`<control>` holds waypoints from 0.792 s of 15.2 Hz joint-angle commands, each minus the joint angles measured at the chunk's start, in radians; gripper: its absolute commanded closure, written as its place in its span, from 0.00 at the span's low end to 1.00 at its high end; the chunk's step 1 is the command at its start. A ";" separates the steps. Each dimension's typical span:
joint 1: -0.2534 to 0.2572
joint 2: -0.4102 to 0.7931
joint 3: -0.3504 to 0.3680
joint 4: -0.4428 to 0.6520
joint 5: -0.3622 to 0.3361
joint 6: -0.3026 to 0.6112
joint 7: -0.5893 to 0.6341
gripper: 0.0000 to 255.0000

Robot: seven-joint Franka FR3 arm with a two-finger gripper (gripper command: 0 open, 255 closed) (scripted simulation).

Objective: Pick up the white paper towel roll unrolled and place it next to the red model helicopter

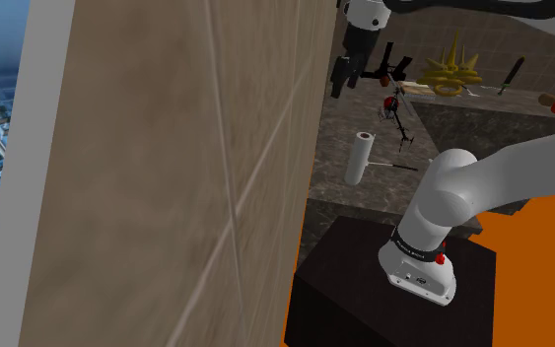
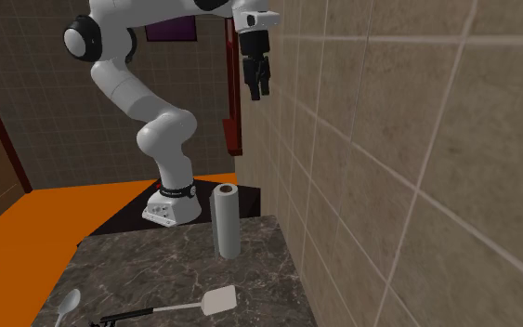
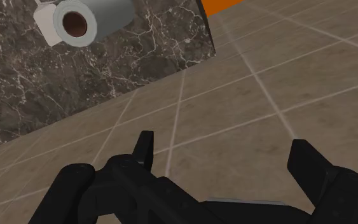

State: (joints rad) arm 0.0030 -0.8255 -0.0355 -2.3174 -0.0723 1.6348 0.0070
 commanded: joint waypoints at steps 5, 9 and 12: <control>-0.020 -0.026 -0.070 -0.105 -0.046 0.067 -0.074 0.00; -0.046 -0.033 -0.145 -0.194 -0.099 0.139 -0.149 0.00; -0.068 -0.024 -0.205 -0.250 -0.143 0.198 -0.205 0.00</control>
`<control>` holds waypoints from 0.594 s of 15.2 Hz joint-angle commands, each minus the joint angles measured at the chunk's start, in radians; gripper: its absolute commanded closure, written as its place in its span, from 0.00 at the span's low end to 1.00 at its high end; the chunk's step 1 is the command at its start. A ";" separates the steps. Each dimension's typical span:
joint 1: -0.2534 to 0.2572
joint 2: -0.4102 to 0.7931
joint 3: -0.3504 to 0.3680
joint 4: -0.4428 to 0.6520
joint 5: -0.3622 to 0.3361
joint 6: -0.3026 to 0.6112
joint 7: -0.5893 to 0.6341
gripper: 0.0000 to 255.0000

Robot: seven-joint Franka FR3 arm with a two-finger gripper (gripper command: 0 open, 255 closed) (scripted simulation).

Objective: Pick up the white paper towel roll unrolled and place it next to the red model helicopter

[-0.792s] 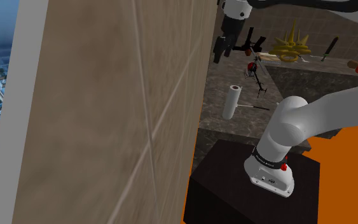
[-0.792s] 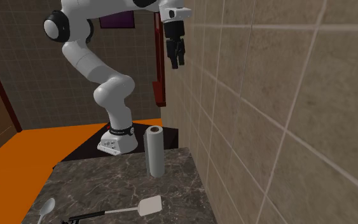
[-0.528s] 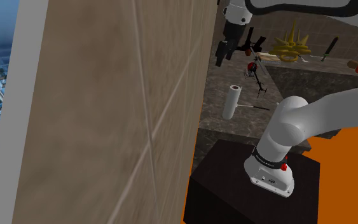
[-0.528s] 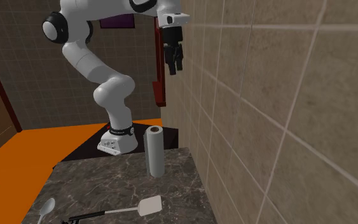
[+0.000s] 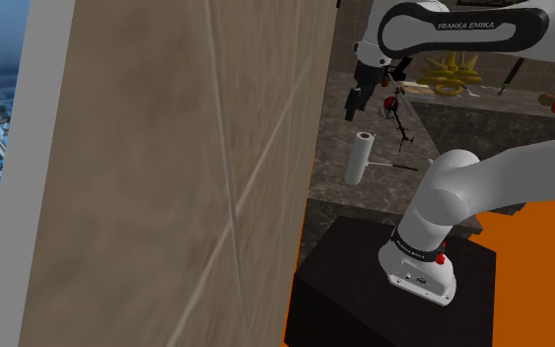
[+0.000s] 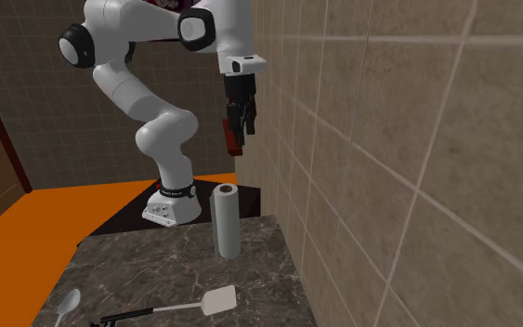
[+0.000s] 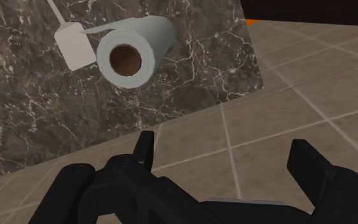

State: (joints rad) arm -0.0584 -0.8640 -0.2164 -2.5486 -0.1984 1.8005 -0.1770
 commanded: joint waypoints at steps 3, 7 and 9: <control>-0.031 0.038 -0.089 -0.065 -0.063 0.096 -0.078 0.00; -0.061 0.095 -0.180 -0.108 -0.124 0.191 -0.155 0.00; -0.071 0.124 -0.215 -0.119 -0.146 0.229 -0.184 0.00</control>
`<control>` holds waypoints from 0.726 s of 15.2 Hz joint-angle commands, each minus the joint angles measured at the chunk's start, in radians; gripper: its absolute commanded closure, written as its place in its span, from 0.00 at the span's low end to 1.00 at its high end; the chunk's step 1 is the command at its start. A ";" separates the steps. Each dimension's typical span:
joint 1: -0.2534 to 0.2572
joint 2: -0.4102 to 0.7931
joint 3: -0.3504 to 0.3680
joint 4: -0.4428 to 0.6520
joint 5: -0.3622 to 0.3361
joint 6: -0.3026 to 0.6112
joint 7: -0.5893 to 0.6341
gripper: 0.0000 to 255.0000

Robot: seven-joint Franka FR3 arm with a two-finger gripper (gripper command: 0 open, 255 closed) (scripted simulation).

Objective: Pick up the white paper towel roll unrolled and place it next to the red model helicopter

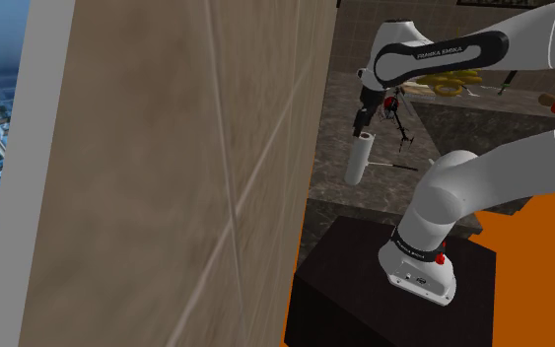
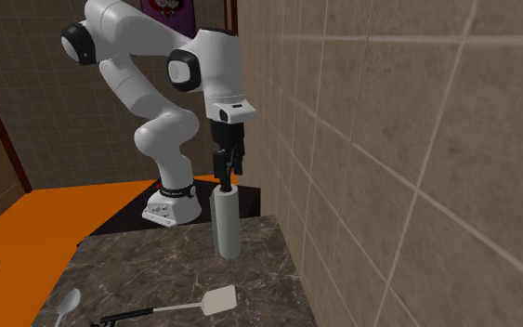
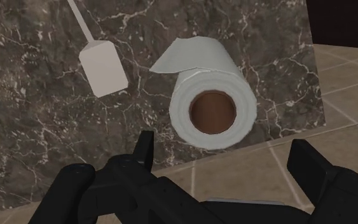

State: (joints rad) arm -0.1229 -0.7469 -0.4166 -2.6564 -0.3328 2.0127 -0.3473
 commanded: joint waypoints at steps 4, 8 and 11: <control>-0.009 0.033 -0.034 -0.048 -0.025 0.081 -0.012 0.00; -0.010 0.062 -0.052 -0.079 -0.037 0.141 -0.010 0.00; -0.010 0.062 -0.052 -0.079 -0.037 0.141 -0.010 0.00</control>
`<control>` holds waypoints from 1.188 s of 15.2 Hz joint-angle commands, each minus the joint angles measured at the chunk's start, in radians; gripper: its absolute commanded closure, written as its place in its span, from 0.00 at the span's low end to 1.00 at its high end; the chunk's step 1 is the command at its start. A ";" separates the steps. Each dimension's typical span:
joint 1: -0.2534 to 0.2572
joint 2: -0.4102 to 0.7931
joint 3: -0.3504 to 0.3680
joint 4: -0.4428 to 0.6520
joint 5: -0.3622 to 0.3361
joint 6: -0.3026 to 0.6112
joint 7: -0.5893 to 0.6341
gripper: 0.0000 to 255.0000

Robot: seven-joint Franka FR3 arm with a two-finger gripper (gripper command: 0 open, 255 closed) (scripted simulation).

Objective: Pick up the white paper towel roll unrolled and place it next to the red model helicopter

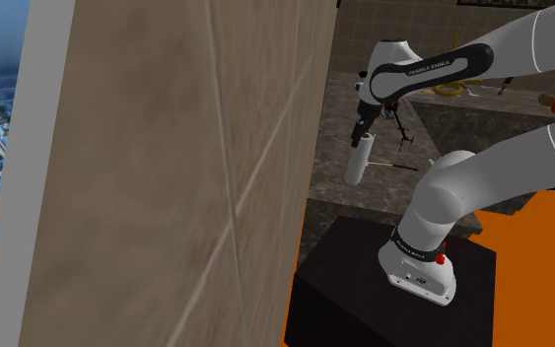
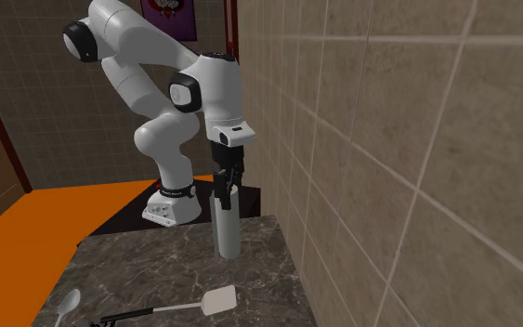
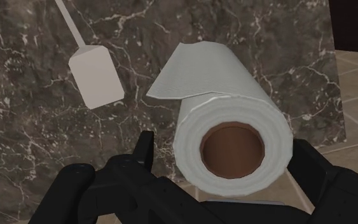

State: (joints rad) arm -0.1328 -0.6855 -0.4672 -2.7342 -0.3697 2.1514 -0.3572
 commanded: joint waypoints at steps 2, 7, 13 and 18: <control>0.000 0.001 -0.001 -0.001 -0.001 0.002 0.000 0.00; 0.000 0.001 -0.001 -0.001 -0.001 0.002 0.000 1.00; 0.000 0.000 0.000 -0.001 0.000 0.001 0.000 1.00; 0.003 -0.025 0.017 0.038 0.014 -0.062 -0.004 1.00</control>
State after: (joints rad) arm -0.1306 -0.7058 -0.4528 -2.7092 -0.3592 2.1066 -0.3574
